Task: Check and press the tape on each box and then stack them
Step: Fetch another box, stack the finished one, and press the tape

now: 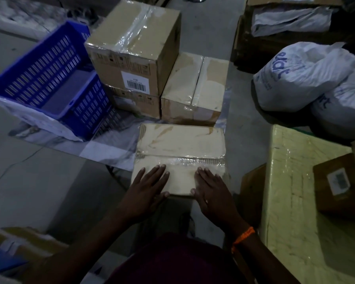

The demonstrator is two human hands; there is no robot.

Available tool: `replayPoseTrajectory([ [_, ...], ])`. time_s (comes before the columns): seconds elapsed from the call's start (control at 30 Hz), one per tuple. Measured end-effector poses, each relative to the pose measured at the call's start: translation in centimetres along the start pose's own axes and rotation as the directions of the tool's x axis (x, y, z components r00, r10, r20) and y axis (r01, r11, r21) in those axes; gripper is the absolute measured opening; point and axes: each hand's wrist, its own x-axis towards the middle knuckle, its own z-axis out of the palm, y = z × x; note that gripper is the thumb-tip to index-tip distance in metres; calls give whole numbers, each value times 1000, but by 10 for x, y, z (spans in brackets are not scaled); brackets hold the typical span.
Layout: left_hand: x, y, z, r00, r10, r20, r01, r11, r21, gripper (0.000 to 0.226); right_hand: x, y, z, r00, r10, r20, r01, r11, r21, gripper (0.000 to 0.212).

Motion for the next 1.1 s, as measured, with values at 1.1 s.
replayPoseTrajectory([
  [1.1, 79, -43, -65, 686, -715, 135, 414, 230, -881, 30, 85, 18, -66, 728, 684, 47, -426, 398, 813, 46],
])
